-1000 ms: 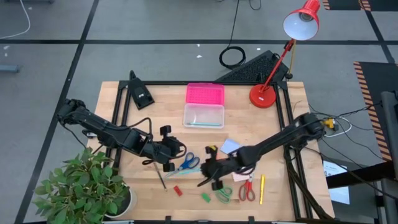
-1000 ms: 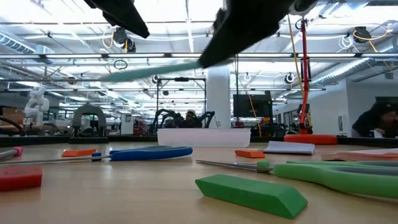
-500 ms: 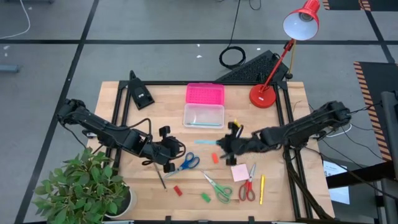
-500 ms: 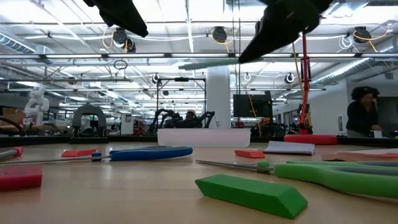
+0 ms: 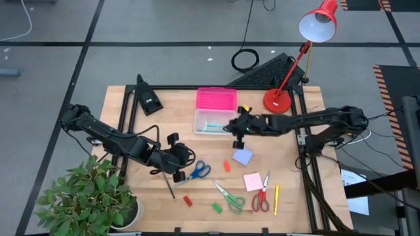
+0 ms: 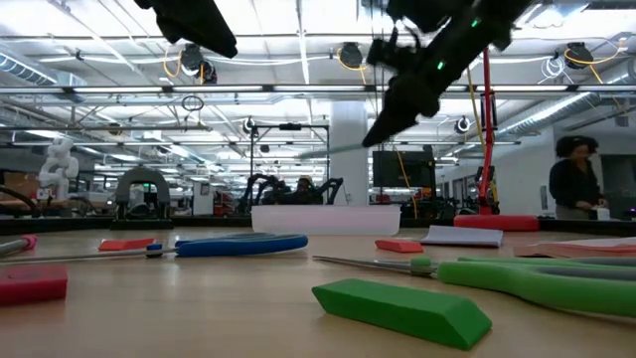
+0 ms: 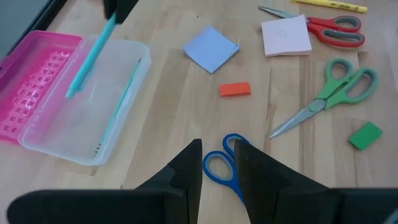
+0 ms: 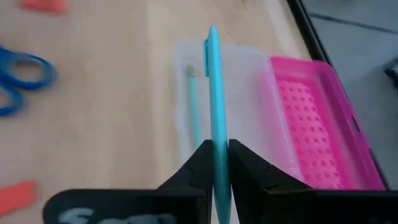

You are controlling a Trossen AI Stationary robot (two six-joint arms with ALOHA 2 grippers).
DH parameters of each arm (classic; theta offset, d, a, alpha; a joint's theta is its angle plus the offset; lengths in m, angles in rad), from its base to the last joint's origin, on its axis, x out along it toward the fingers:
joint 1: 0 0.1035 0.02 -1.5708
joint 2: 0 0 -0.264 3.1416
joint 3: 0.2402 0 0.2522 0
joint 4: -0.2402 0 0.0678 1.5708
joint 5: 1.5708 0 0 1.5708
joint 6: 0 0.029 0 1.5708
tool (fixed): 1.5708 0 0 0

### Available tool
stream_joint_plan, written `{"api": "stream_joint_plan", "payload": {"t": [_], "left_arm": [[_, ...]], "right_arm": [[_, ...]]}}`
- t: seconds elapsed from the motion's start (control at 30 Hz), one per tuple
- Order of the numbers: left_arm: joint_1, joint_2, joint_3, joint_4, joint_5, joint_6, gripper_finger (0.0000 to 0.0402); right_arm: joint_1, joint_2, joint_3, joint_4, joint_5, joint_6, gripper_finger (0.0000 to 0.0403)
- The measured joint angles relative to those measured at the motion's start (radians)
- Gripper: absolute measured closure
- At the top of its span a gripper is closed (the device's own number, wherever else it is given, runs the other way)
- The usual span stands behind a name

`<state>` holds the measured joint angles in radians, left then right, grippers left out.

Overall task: Pack school essentials
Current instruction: Put the blue pen into the supply box

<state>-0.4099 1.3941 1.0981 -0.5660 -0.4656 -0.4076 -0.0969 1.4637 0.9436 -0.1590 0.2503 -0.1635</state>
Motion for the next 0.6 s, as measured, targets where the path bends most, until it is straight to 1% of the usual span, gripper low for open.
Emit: {"api": "stream_joint_plan", "payload": {"t": [0.13,0.33,0.4,0.6], "left_arm": [[0.000,0.000,0.000,0.011,-0.007,-0.002,0.0304],[0.000,0.000,0.000,0.022,-0.008,0.006,0.0304],[0.000,0.000,0.000,0.022,-0.008,0.014,0.0304],[0.000,0.000,0.000,0.024,-0.008,0.045,0.0304]], "right_arm": [[-0.077,0.068,0.000,0.065,-0.105,-0.035,0.0374],[-0.141,0.160,0.000,0.164,-0.194,-0.116,0.0374],[-0.151,0.190,0.000,0.196,-0.202,-0.131,0.0374],[-0.148,0.251,0.001,0.193,-0.204,-0.145,0.0374]]}}
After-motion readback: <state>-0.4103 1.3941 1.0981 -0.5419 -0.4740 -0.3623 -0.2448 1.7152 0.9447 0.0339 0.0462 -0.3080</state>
